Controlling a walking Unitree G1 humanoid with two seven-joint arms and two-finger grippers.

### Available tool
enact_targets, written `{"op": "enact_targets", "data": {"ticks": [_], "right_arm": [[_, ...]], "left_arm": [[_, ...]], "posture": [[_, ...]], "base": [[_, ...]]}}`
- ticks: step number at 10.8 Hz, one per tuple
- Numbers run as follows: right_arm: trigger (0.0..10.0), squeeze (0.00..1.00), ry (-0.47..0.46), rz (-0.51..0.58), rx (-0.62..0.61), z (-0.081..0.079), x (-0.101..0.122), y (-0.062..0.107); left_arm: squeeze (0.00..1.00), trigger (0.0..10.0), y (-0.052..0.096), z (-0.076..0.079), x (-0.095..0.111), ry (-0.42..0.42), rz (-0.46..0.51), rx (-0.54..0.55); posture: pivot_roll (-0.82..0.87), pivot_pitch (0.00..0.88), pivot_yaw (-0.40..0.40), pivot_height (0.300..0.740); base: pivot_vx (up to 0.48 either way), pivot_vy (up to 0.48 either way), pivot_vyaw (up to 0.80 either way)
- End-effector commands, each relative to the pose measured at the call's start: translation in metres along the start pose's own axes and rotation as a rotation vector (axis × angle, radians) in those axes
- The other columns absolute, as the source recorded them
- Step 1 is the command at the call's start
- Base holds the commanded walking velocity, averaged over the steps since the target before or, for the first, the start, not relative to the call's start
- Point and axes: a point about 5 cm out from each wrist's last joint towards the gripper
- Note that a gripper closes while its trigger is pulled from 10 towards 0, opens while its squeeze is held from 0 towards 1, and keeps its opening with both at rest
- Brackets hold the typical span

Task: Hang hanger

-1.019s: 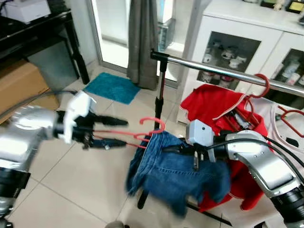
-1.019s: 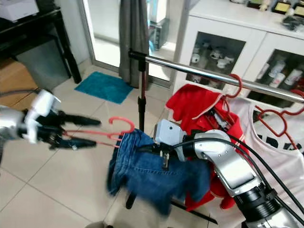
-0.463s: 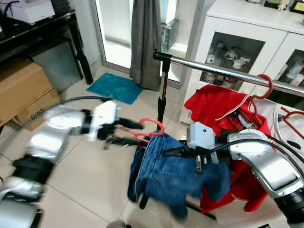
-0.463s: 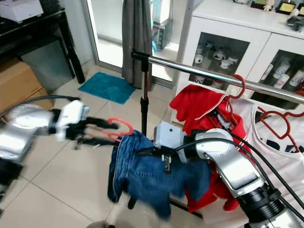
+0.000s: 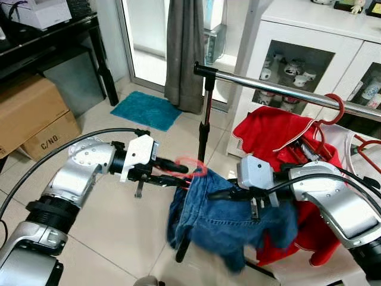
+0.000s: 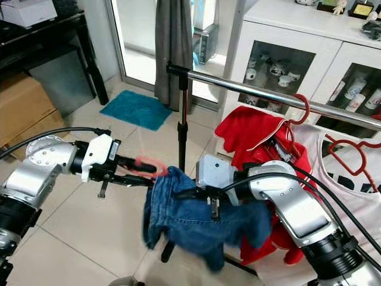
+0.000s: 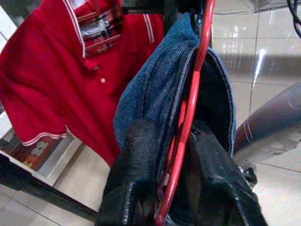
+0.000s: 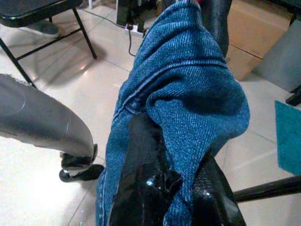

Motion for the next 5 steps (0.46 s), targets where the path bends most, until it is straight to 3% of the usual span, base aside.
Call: {"op": "enact_targets", "data": {"ticks": [1,4,5], "right_arm": [[0.0,0.00,0.056,0.042,0.017,0.001,0.014,0.000],[0.0,0.00,0.063,0.046,0.025,0.003,0.017,-0.001],[0.0,0.00,0.066,0.068,0.018,0.005,0.021,-0.002]], "left_arm": [[0.00,0.0,-0.008,0.003,0.001,-0.024,-0.004,-0.040],[0.00,0.0,-0.010,0.007,-0.008,0.014,-0.006,0.003],[0.00,0.0,-0.011,0.008,-0.011,0.035,0.009,0.072]], "posture": [[-0.02,0.000,0.019,0.740],[-0.02,0.000,0.013,0.740],[-0.02,0.000,0.011,0.740]], "base": [[0.000,0.000,0.00],[0.000,0.000,0.00],[0.000,0.000,0.00]]}}
Point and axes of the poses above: a point about 5 cm out from each wrist's last joint towards the gripper, its own y axis pointing back from the gripper into the wrist, its own x axis along the axis of the wrist's last joint, z = x × y, and after that the axes turned 4 degrees about y, right-handed
